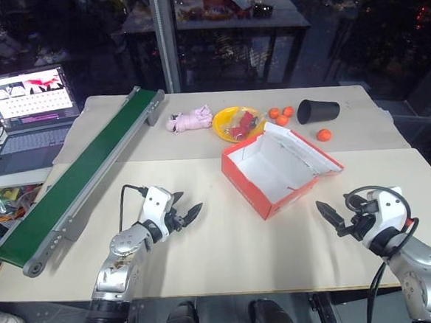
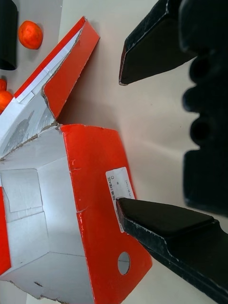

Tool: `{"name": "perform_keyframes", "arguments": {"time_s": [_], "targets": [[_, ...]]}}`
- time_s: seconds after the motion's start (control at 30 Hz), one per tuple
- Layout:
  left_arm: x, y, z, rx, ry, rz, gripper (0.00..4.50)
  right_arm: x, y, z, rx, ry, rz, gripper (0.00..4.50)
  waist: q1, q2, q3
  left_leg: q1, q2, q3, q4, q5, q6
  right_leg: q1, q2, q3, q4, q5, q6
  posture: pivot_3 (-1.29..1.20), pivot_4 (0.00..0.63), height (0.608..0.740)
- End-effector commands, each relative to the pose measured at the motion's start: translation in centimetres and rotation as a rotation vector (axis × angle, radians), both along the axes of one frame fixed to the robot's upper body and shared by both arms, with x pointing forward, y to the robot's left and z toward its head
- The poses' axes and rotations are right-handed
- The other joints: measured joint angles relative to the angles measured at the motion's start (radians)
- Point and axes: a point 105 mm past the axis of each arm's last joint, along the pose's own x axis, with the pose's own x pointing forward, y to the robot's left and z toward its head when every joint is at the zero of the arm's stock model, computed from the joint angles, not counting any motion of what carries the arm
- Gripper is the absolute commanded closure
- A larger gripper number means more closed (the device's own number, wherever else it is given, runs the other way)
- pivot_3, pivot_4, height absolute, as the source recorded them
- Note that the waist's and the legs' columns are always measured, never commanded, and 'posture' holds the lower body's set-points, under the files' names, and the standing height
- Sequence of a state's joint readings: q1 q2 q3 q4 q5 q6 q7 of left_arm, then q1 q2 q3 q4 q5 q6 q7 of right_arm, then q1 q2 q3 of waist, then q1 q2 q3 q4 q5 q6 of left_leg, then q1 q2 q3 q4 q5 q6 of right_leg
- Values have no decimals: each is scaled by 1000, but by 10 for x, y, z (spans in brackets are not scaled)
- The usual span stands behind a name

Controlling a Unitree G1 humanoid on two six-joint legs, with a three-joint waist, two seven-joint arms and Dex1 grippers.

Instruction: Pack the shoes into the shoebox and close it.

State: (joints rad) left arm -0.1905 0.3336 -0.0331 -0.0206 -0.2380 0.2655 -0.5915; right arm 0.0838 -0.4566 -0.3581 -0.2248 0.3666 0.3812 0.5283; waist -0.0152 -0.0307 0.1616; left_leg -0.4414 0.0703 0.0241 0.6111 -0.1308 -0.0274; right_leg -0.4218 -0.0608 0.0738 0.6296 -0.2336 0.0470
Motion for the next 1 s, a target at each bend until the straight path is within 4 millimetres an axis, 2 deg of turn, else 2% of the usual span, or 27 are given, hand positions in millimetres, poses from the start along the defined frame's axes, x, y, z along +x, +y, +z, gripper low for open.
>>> {"name": "perform_keyframes", "arguments": {"time_s": [0.03, 0.1, 0.3, 0.5, 0.6, 0.77, 0.8, 0.9, 1.0], "targets": [[2, 0, 12, -18, -37, 1, 939, 1, 1, 21, -29, -69, -11, 28, 0, 0, 0, 0, 0, 0, 0, 0, 0, 0, 0, 0, 0, 0, 0, 0, 150, 736], [3, -3, 18, -46, -49, -22, 939, -1, 4, 35, -42, -91, -18, 28, 0, 0, 0, 0, 0, 0, 0, -3, -5, 0, 0, 0, 0, 1, 0, 0, 150, 736], [12, -4, 36, -95, -81, -26, 939, -6, 3, 70, -78, -101, 4, 28, 1, 0, 0, 0, 0, 0, 1, -2, -4, 0, 0, 0, 0, 0, 0, 0, 150, 736], [7, -4, 54, -72, -122, -79, 939, -19, -27, 108, -116, -133, -31, 28, 1, 0, 0, 0, 0, 0, 1, 1, 1, 0, 0, 0, 0, 0, 0, 0, 150, 736], [7, -2, 67, -59, -151, -88, 939, -24, -30, 121, -135, -133, -21, 28, 1, 0, 0, 0, 0, 0, 1, 1, 1, 1, 0, 0, 0, 0, 0, 0, 150, 736], [14, 14, 114, -80, -237, -41, 939, -1, 2, 140, -134, -175, 83, 28, -16, -2, 1, 0, 0, 0, 3, 0, 1, 0, 0, 1, 0, 2, -1, 0, 150, 736], [14, 15, 118, -85, -240, -36, 939, 1, 6, 141, -132, -178, 92, 28, -19, -2, 1, 0, 0, 0, 3, 0, 1, 1, 0, 1, 0, 2, 0, 0, 150, 736], [10, 25, 130, -84, -255, 42, 939, 25, 36, 145, -112, -175, 196, 28, -29, -1, 1, 0, 0, -1, 2, 1, 2, 1, 0, 1, 0, 2, 1, 0, 150, 736], [1, 40, 128, -97, -232, 117, 939, 40, 62, 138, -115, -152, 268, 28, -31, -2, 1, 0, 0, -1, 1, 2, 3, 0, 1, 2, 0, 5, 8, 0, 150, 736]]}}
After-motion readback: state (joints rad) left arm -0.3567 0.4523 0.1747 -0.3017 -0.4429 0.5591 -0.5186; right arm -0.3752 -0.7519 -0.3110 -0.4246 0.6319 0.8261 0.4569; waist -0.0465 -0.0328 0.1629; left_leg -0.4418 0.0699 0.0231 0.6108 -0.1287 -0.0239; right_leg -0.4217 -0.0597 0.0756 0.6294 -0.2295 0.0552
